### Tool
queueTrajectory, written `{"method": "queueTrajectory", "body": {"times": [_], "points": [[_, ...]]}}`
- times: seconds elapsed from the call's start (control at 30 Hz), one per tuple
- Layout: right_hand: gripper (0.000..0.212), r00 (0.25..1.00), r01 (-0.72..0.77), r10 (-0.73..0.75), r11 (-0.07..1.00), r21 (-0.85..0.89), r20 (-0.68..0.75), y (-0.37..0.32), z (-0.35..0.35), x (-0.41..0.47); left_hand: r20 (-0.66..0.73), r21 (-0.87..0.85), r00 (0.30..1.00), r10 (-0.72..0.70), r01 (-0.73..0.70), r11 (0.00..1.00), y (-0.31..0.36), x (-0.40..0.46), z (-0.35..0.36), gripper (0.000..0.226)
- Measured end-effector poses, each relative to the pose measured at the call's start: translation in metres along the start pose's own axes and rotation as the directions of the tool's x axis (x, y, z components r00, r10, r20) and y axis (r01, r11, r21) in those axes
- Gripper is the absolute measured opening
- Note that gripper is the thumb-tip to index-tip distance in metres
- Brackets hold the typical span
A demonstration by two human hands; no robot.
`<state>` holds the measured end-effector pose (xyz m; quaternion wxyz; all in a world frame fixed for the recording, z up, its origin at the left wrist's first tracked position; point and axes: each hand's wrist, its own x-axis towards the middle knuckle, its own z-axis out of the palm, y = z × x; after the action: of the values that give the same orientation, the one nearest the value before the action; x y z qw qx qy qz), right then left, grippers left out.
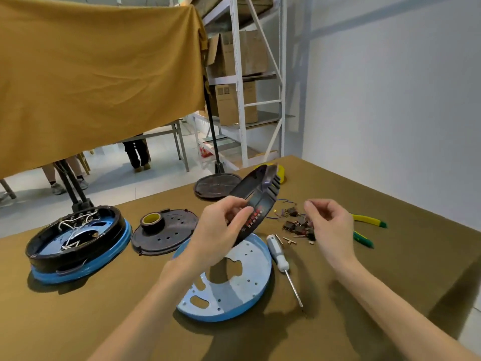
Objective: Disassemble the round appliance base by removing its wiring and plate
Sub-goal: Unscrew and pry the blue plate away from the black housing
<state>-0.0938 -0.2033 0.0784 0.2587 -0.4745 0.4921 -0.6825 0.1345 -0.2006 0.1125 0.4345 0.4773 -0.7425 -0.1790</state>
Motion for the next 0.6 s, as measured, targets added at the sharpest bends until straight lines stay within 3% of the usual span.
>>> {"method": "queueTrajectory", "body": {"times": [0.07, 0.13, 0.33, 0.6], "points": [[0.015, 0.998, 0.054, -0.055, 0.998, -0.020, -0.038, -0.007, -0.024, 0.006, 0.071, 0.275, 0.993, 0.089, -0.106, 0.956, 0.003, 0.002, 0.027, 0.022], [0.017, 0.996, 0.084, -0.085, 0.996, 0.016, 0.021, -0.013, -0.042, 0.003, 0.145, 0.386, 0.976, 0.161, -0.206, 0.899, 0.005, 0.001, 0.052, 0.026], [0.014, 0.960, 0.193, -0.168, 0.977, -0.092, 0.225, -0.005, -0.059, -0.013, 0.276, 0.391, 0.917, 0.287, -0.380, 0.838, 0.002, -0.020, 0.105, 0.030], [0.017, 0.943, 0.196, -0.122, 0.956, -0.220, 0.309, 0.027, -0.063, -0.025, 0.169, 0.422, 0.914, 0.369, -0.405, 0.811, -0.009, -0.039, 0.123, 0.031]]}}
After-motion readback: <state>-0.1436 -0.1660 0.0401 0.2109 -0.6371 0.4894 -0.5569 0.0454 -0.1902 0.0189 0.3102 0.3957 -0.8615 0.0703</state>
